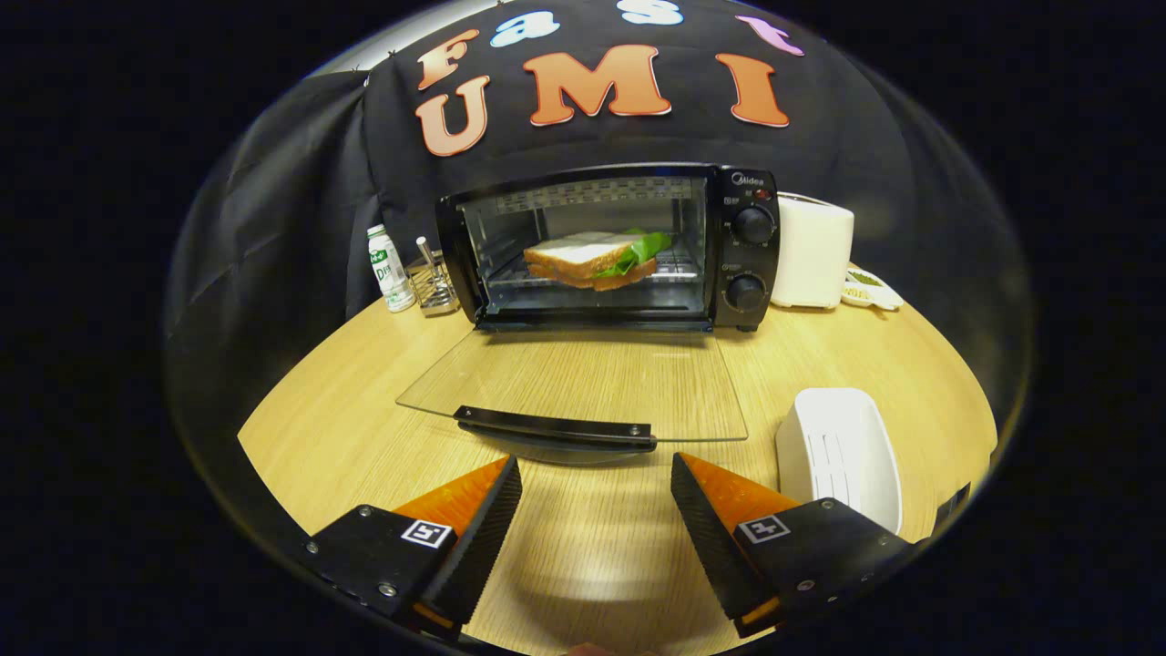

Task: Open the toaster oven, put the food inside, and close the toaster oven door.

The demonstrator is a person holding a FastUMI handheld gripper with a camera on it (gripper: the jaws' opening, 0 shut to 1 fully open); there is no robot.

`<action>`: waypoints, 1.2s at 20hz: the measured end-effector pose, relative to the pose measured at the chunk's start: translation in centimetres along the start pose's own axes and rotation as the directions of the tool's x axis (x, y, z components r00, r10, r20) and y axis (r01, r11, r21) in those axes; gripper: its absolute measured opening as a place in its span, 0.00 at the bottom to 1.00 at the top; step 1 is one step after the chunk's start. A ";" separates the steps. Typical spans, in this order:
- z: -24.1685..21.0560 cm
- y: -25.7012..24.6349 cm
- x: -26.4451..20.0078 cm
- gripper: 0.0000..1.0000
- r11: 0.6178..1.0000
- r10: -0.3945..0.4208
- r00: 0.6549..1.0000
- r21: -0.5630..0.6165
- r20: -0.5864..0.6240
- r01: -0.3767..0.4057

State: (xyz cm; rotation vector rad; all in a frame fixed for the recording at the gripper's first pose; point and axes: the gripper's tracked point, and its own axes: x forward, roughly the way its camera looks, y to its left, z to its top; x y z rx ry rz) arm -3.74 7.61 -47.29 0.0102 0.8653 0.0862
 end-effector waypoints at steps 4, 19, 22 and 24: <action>-1.0 0.9 2.2 0.98 1.000 0.007 0.998 0.003 -0.063 -0.007; 4.3 2.6 3.5 0.99 0.999 0.000 0.999 -0.034 0.045 0.002; 7.1 2.5 3.8 0.99 0.999 -0.027 0.995 -0.044 0.094 0.031; 8.9 2.6 3.8 0.99 0.998 -0.032 0.991 -0.044 0.129 0.038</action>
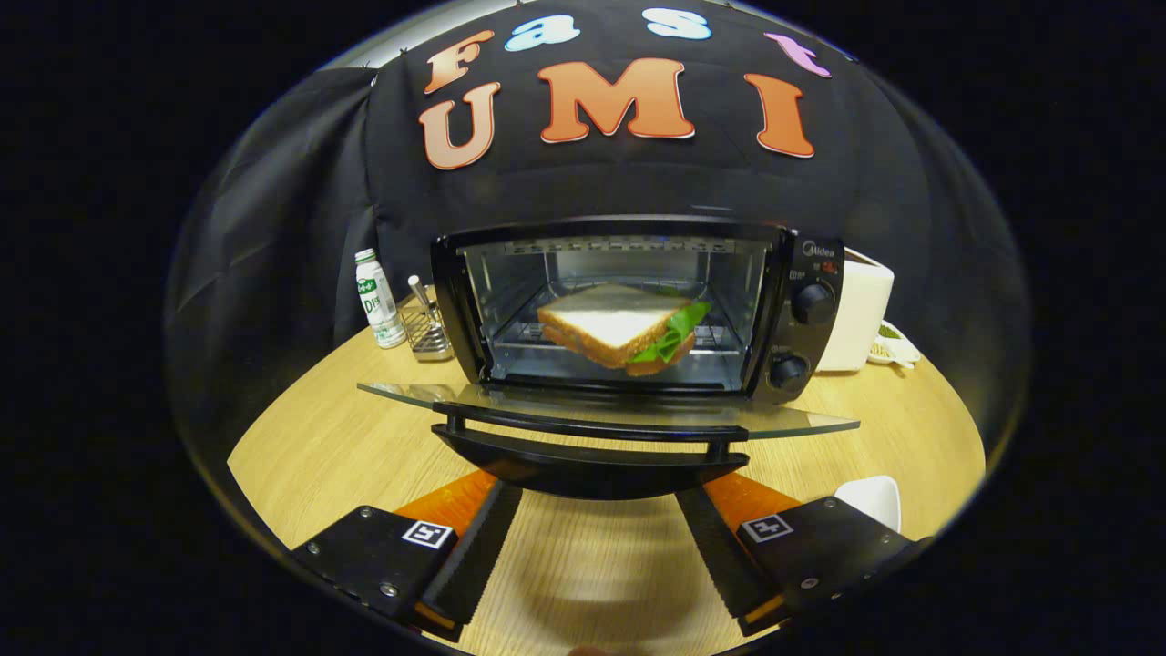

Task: Open the toaster oven, put the food inside, and close the toaster oven door.

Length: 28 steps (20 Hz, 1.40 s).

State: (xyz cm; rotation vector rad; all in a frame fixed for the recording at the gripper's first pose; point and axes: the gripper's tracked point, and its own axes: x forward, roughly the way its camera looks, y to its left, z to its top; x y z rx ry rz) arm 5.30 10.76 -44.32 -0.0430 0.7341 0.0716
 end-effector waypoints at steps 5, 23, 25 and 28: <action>4.6 -0.3 0.8 0.99 1.000 -0.027 0.997 0.003 0.076 0.027; 20.6 -0.8 -9.7 0.99 0.994 -0.052 0.864 -0.061 0.501 0.096; 21.9 -1.5 -12.4 0.99 0.991 -0.058 0.845 -0.070 0.532 0.112; 23.5 -2.4 -15.6 0.99 0.992 -0.050 0.817 -0.065 0.574 0.106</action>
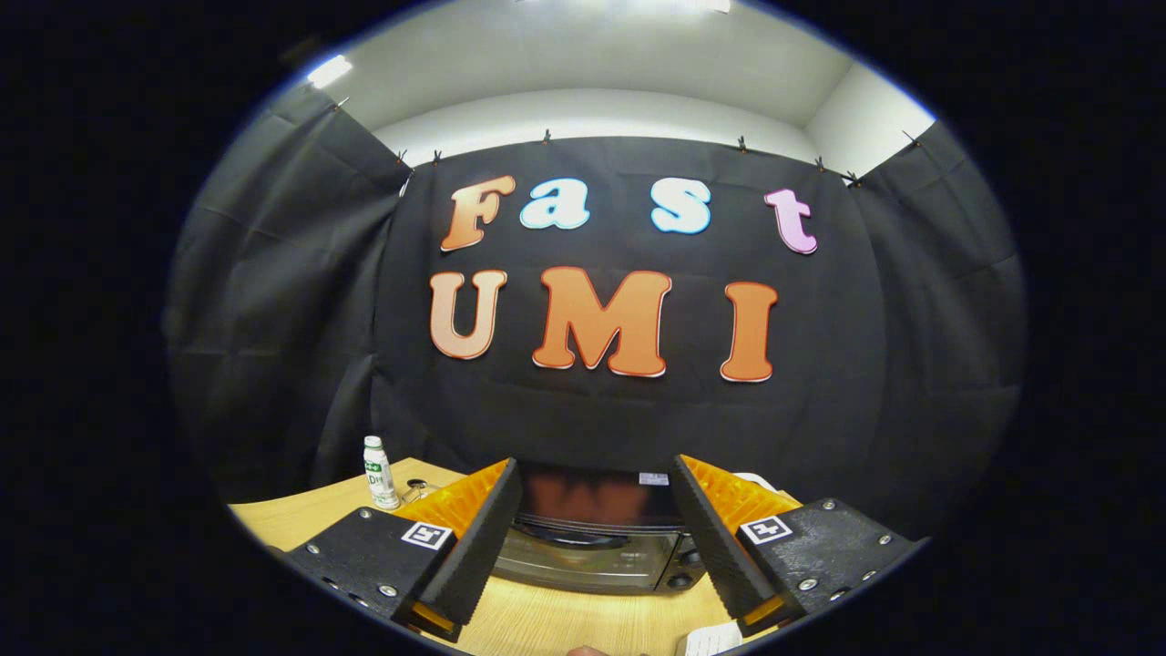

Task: Open the toaster oven, put the food inside, and close the toaster oven door.

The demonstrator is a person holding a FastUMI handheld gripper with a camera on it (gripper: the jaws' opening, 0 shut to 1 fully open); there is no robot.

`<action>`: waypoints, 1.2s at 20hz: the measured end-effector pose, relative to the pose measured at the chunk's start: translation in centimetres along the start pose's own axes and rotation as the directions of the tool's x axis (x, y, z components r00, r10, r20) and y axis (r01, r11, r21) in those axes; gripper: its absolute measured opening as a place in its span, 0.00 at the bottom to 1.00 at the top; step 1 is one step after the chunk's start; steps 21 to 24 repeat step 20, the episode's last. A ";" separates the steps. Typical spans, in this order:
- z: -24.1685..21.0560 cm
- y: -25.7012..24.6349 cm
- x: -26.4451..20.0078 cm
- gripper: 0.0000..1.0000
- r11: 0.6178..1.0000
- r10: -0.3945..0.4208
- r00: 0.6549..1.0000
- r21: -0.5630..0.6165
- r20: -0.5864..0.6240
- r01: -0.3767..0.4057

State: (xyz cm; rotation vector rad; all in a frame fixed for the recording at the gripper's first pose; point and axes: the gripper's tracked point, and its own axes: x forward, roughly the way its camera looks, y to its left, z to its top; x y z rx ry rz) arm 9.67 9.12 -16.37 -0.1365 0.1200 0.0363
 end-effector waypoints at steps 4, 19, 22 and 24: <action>3.1 -1.9 -1.8 0.99 1.000 -0.006 0.998 0.024 0.062 0.005; 7.0 -6.6 -6.6 0.99 0.998 -0.063 0.988 0.038 0.144 0.058; 7.1 -6.5 -6.8 0.99 0.998 -0.059 0.988 0.044 0.146 0.054; 7.1 -6.5 -6.8 0.99 0.998 -0.059 0.988 0.044 0.146 0.054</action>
